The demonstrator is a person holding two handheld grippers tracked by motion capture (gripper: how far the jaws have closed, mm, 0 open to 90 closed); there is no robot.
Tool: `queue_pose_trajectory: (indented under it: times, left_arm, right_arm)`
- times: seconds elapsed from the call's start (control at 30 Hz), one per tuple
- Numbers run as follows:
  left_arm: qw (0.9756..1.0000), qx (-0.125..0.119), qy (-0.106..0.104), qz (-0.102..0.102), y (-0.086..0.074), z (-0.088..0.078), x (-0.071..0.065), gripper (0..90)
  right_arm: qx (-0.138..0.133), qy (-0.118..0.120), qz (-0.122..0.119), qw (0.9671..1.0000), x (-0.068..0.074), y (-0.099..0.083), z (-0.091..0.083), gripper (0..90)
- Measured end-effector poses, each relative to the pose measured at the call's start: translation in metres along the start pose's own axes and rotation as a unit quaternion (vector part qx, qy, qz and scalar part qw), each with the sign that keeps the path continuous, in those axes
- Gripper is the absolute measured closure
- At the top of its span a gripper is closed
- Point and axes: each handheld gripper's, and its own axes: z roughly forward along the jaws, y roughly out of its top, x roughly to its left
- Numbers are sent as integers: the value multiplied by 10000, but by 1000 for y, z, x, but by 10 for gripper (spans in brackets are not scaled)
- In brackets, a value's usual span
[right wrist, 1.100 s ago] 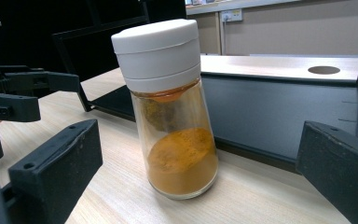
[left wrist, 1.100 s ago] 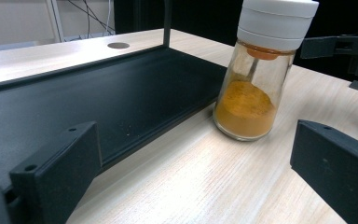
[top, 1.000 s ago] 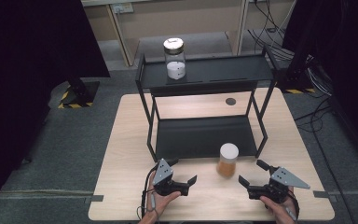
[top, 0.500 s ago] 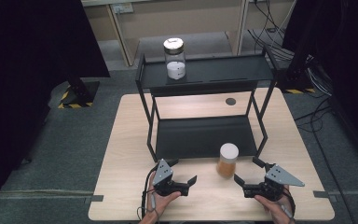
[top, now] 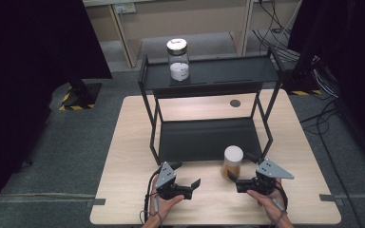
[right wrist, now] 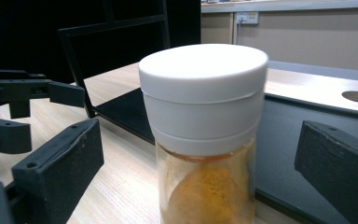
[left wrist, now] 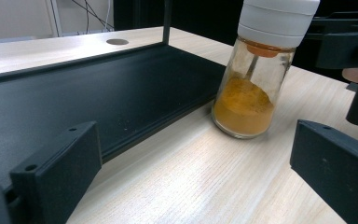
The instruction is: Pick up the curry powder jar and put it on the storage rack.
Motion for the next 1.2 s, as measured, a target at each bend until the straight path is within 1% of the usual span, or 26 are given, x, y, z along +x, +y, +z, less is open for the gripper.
queue_pose_trajectory:
  times: [0.2,0.37,0.43,0.57,0.63,0.97,1.03,1.13,1.2]
  left_arm:
    - [10000,-2,4,-3,0,0,0,13]
    - [10000,7,1,1,0,0,0,13]
    - [10000,11,3,0,0,0,0,13]
    - [10000,8,5,3,0,0,0,13]
    - [10000,14,4,2,0,0,0,13]
    - [10000,26,-11,1,-1,1,0,13]
    - [10000,28,-14,-1,-1,1,0,13]
    - [10000,24,-14,-3,-1,1,0,13]
    - [10000,28,-12,-7,-1,1,0,13]
  right_arm:
    - [13,-95,21,10000,2,1,6,22]
    - [28,-116,-12,9999,0,2,9,39]
    - [55,-70,-38,10000,-1,2,11,64]
    - [89,-79,-115,9999,-1,3,17,99]
    - [107,-68,-130,9998,-1,3,19,142]
    - [213,-99,-258,9994,-2,5,26,289]
    - [211,-69,-260,9994,-3,4,27,326]
    - [209,-69,-326,9992,-2,5,27,344]
    - [217,-72,-323,9992,-1,5,26,346]
